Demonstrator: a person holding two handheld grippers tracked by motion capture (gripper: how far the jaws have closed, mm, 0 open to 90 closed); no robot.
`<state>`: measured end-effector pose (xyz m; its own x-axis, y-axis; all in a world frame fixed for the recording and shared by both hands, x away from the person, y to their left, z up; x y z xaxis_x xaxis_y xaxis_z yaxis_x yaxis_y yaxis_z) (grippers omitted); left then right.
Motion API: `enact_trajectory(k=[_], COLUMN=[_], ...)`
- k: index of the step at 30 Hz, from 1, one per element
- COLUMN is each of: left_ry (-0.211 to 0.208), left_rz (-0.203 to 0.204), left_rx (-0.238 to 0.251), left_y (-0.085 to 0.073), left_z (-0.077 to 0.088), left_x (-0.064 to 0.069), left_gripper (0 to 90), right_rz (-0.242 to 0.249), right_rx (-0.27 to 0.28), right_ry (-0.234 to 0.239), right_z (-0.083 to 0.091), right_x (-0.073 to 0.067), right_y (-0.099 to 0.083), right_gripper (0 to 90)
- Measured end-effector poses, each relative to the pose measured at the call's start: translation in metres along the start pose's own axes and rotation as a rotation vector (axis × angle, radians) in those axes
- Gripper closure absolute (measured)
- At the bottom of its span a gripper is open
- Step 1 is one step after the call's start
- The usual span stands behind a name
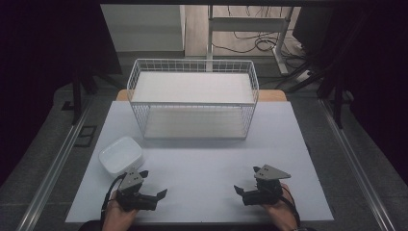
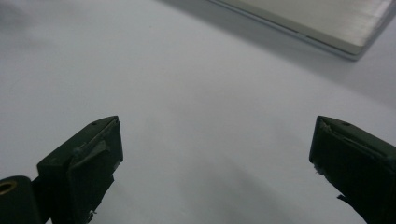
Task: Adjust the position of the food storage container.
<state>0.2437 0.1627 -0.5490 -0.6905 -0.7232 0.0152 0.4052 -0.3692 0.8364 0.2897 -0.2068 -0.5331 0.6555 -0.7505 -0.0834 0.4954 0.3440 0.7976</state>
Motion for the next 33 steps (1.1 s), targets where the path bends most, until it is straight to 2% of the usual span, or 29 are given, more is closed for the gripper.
enact_trajectory(k=[2,7,9,13,18,21,27,28,30,33], left_ry=[-0.012,-0.032,-0.03,-0.036,-0.027,-0.049,-0.004,-0.002,0.004,0.019], left_rz=[0.016,0.049,0.063,0.069,0.062,0.079,0.068,0.074,0.089,0.085], left_rx=[0.003,0.029,0.038,0.048,0.039,0.057,0.066,0.073,0.097,0.101], left_y=[0.001,0.002,0.002,0.003,0.005,0.006,0.008,0.009,0.011,0.012], left_z=[-0.001,-0.001,0.0,0.003,0.003,0.005,0.011,0.013,0.017,0.02], left_x=[-0.002,-0.005,-0.007,-0.008,-0.009,-0.01,-0.012,-0.013,-0.015,-0.016], left_gripper=[3.6,3.4,3.4,3.5,2.9,2.7,8.5,12.7,15.6,18.5], right_rz=[-0.005,-0.015,-0.043,-0.056,-0.041,-0.044,-0.06,-0.058,-0.052,-0.046], right_rx=[-0.014,0.001,0.007,0.021,0.032,0.052,0.077,0.071,0.062,0.055], right_ry=[0.01,0.008,0.012,0.015,0.03,0.025,0.024,0.023,0.013,0.003], right_z=[-0.005,-0.007,-0.007,-0.005,-0.005,-0.003,0.0,-0.001,-0.002,-0.003], right_x=[-0.002,-0.001,0.003,0.004,0.002,0.004,0.006,0.005,0.005,0.006], right_y=[0.0,0.002,0.002,0.003,0.004,0.006,0.008,0.008,0.007,0.007], right_gripper=[2.5,2.5,2.5,2.4,2.3,2.8,3.0,3.0,3.0,3.0])
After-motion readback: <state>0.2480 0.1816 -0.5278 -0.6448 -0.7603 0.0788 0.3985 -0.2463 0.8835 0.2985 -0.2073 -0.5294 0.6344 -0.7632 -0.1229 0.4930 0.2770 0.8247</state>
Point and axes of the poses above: each handheld gripper's, and its own axes: z roughly backward along the jaws, y roughly out of its top, x roughly to its right, the point moved 4 cm from there along -z, roughly forward along the jaws, and after that the axes turned 8 degrees about -z, right-handed, at the moved point
